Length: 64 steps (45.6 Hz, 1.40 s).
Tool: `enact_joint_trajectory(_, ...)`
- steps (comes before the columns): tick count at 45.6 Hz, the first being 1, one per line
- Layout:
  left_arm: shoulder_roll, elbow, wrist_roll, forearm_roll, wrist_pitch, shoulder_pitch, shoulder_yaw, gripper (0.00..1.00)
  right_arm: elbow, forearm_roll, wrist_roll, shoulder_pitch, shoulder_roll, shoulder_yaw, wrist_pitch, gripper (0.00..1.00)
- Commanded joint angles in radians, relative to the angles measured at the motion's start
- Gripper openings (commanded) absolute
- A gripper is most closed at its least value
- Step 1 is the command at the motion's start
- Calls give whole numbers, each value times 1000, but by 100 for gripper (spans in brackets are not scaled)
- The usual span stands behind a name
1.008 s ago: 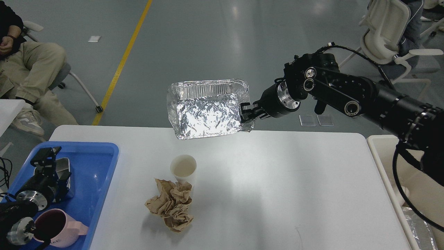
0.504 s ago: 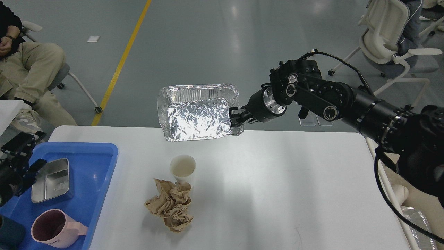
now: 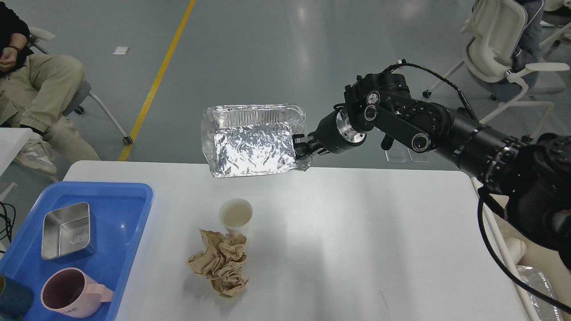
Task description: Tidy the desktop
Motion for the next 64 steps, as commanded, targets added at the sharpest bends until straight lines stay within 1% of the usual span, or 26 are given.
enact_joint_trajectory(1, 3, 1, -4, -89, 6, -12, -3, 97, -6, 0, 0, -1, -1, 0, 0, 0)
enact_joint_trajectory(4, 0, 1, -13, -98, -3, -21, -1, 97, -6, 0, 0, 0, -1, 0, 0, 0)
enact_joint_trajectory(5, -1, 3, -22, -97, -3, -21, 0, 97, -6, 0, 0, 0, -1, 0, 0, 0)
enact_joint_trajectory(8, -27, 17, -70, -89, -2, -18, 2, 97, -7, 2, 2, -1, -1, 0, -1, 0)
enact_joint_trajectory(10, -47, 33, -93, -57, -2, -21, -6, 97, -7, 3, 2, -1, 0, 0, -2, 0)
enact_joint_trajectory(13, -70, 52, -101, 64, -2, -44, -10, 97, -7, 3, 2, -1, 0, 3, -2, 0)
enact_joint_trajectory(16, -95, 69, -107, 252, -3, -122, -13, 97, -7, 3, 3, 0, 0, 3, -2, 0)
enact_joint_trajectory(21, -176, 130, -110, 561, -11, -246, -3, 97, -7, 3, 3, -1, 7, 3, -3, 0)
enact_joint_trajectory(25, -231, 204, -113, 771, -61, -317, -7, 97, -7, 5, 3, -1, 11, 5, -3, 0)
enact_joint_trajectory(27, -262, 228, -122, 883, -93, -369, -7, 97, -7, 3, 5, -1, 14, 5, -3, 0)
enact_joint_trajectory(30, -329, 257, -148, 1064, -123, -455, 5, 97, -9, 3, 3, -1, 17, 5, -5, 0)
enact_joint_trajectory(35, -423, 309, -186, 1326, -127, -549, 22, 97, -9, 3, 3, -5, 20, 5, -5, 0)
enact_joint_trajectory(39, -496, 326, -200, 1484, -127, -621, 46, 96, -10, 3, 3, -5, 19, 5, -5, 0)
enact_joint_trajectory(44, -563, 334, -202, 1604, -126, -708, 135, 94, -10, 3, 3, -8, 17, 3, -5, 0)
enact_joint_trajectory(45, -581, 334, -202, 1630, -126, -752, 188, 93, -10, 3, 3, -11, 16, 3, -5, 0)
enact_joint_trajectory(51, -647, 336, -199, 1675, -124, -901, 365, 89, -10, 3, 3, -17, 14, 3, -5, 0)
enact_joint_trajectory(54, -685, 342, -197, 1681, -124, -981, 456, 89, -10, 3, 3, -17, 16, 3, -5, 0)
enact_joint_trajectory(59, -750, 362, -196, 1681, -123, -1050, 543, 89, -10, 3, 3, -17, 19, 3, -5, 0)
enact_joint_trajectory(64, -805, 374, -191, 1680, -123, -1063, 569, 89, -10, 3, 3, -15, 20, 3, -5, 0)
